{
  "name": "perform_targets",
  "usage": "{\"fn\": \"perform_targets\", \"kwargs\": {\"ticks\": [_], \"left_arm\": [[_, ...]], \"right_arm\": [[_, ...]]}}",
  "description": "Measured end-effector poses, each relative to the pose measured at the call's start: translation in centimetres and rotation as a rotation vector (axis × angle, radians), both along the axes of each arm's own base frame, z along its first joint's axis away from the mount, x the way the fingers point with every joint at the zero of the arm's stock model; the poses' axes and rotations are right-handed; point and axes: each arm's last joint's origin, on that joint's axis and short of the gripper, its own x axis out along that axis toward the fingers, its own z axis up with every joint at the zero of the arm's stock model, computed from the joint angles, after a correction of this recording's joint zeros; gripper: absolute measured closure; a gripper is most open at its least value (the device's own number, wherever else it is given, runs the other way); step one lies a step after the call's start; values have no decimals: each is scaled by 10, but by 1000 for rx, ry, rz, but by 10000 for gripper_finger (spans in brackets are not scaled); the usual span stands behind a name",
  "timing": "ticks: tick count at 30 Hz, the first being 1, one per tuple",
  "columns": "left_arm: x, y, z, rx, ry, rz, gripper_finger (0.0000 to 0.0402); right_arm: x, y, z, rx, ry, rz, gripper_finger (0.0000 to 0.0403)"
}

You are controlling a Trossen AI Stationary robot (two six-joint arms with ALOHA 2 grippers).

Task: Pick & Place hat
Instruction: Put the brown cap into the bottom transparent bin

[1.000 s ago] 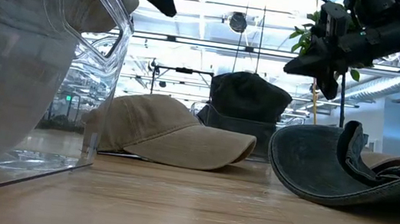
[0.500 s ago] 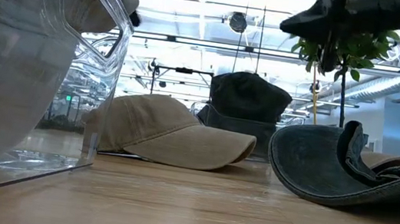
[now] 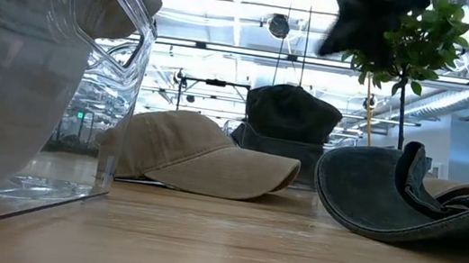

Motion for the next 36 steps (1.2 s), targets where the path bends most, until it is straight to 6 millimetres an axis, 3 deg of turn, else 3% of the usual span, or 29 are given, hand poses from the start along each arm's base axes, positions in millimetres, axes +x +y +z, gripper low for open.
{"fn": "perform_targets", "kwargs": {"ticks": [5,9,15,27,36], "left_arm": [[-1,-1,-2,-4,16,-22,398],[-1,-1,-3,13,30,-43,392],[-1,-1,-5,23,47,-50,397],[-1,-1,-5,33,50,-55,396],[-1,-1,-4,17,44,-43,397]], "right_arm": [[-20,-1,-1,103,352,-213,403],[-46,6,-3,174,450,-376,403],[-77,23,-25,280,373,-557,389],[-126,61,-89,523,260,-651,294],[-131,55,-117,471,127,-679,231]]}}
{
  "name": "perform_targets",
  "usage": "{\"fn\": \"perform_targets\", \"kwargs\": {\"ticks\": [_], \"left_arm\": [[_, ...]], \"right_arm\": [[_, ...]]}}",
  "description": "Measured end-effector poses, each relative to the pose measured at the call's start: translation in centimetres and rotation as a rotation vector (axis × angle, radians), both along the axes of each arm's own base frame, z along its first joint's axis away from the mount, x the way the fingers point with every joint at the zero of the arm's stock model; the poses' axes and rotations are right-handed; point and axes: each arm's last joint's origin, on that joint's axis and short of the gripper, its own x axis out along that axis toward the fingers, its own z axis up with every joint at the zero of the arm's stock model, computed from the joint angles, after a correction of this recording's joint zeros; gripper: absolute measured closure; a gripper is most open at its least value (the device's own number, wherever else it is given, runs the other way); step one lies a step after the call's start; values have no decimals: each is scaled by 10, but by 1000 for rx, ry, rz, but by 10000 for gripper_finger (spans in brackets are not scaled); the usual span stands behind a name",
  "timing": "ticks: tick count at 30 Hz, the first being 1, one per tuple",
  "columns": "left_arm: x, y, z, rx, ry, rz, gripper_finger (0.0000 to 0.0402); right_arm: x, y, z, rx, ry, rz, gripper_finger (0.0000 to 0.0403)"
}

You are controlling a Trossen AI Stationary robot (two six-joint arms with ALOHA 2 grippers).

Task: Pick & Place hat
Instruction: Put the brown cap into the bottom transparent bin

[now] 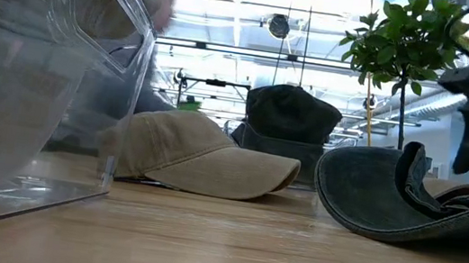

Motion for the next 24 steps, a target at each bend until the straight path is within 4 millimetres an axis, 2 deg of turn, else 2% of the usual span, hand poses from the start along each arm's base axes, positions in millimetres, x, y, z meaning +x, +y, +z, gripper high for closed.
{"fn": "perform_targets", "kwargs": {"ticks": [6,15,20,24], "left_arm": [[0,0,0,-51,-11,36,394],[0,1,1,-97,-35,120,392],[1,2,2,-101,-55,157,394],[1,3,2,-104,-67,197,387]], "right_arm": [[-6,-9,-19,-44,-6,-37,214],[-3,-24,-21,-251,-120,-133,229],[-1,-29,-18,-379,-179,-160,258],[0,-33,-18,-414,-156,-151,315]]}}
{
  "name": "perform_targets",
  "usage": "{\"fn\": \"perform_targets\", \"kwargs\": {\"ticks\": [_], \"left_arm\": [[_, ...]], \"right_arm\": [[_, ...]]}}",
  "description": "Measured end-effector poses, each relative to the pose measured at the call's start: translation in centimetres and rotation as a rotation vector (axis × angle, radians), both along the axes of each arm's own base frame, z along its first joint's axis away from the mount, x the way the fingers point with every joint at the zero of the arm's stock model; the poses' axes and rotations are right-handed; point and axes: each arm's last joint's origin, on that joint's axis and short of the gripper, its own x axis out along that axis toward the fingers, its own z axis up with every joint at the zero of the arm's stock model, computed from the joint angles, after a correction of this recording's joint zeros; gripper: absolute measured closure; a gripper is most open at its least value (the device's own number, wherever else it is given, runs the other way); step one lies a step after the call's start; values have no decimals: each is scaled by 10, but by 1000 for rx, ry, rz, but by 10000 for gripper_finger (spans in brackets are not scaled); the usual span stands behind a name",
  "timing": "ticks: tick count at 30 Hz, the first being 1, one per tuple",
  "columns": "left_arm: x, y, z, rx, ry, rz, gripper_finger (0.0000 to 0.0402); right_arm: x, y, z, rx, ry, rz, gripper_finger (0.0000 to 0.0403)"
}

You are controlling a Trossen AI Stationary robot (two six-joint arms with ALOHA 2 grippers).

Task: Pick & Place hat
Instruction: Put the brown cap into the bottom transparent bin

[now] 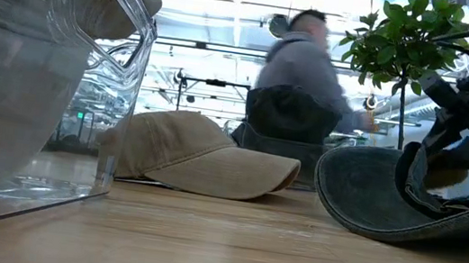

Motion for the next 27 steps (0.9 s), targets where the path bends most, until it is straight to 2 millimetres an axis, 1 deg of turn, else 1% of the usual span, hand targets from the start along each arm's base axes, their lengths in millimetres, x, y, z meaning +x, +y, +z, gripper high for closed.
{"fn": "perform_targets", "kwargs": {"ticks": [3,4,8,10,13,17,20,22,24,27], "left_arm": [[0,0,0,1,-1,3,393],[0,0,0,1,-1,3,396],[0,0,0,2,-6,1,391],[1,0,2,7,-21,-4,384],[3,0,5,25,-50,-18,383],[6,-1,10,33,-103,-29,396],[7,-1,13,30,-140,-22,397],[8,-1,15,38,-163,-11,387],[9,0,17,50,-187,18,373],[10,1,22,69,-232,68,348]], "right_arm": [[1,1,0,-14,18,29,379],[2,2,1,-13,24,48,389],[10,8,4,58,35,177,390],[17,13,11,85,21,273,395],[25,20,29,78,20,405,397],[37,28,65,3,-7,540,398],[46,33,92,-121,-15,634,399],[51,35,109,-223,-32,692,399],[56,36,122,-343,-48,708,399],[64,33,138,-520,-85,673,399]]}}
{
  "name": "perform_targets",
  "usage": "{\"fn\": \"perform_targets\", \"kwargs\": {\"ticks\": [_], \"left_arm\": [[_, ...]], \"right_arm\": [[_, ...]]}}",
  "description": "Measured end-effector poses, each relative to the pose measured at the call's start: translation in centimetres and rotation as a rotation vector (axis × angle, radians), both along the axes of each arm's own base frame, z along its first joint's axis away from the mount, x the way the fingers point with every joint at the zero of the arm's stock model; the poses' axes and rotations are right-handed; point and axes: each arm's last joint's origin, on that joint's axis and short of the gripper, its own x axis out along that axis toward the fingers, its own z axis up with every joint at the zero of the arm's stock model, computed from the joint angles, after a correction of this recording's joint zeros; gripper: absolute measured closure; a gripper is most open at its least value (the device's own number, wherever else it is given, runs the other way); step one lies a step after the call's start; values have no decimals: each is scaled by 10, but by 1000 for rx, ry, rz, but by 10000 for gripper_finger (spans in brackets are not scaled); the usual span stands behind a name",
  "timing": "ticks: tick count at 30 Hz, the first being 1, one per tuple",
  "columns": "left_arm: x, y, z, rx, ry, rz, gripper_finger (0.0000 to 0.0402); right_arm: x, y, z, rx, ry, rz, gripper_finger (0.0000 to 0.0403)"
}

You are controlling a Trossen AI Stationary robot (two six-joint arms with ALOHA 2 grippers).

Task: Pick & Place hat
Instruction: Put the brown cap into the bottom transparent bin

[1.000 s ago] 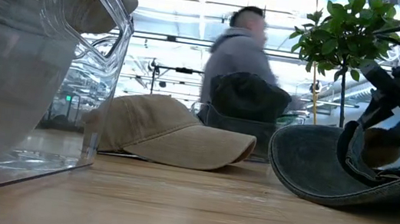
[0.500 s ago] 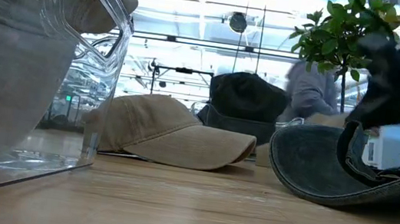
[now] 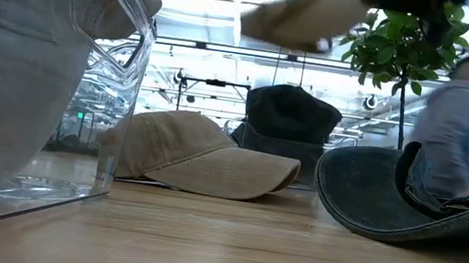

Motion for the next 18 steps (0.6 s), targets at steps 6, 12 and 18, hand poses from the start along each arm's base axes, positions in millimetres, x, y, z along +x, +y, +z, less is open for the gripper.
{"fn": "perform_targets", "kwargs": {"ticks": [6,12,18], "left_arm": [[5,2,15,37,-135,-32,283],[12,8,32,62,-316,-115,196],[33,14,39,27,-498,-158,120]], "right_arm": [[16,-14,27,-172,-168,-41,400],[37,-26,34,-248,-284,-19,400],[59,-29,26,-291,-351,22,397]]}}
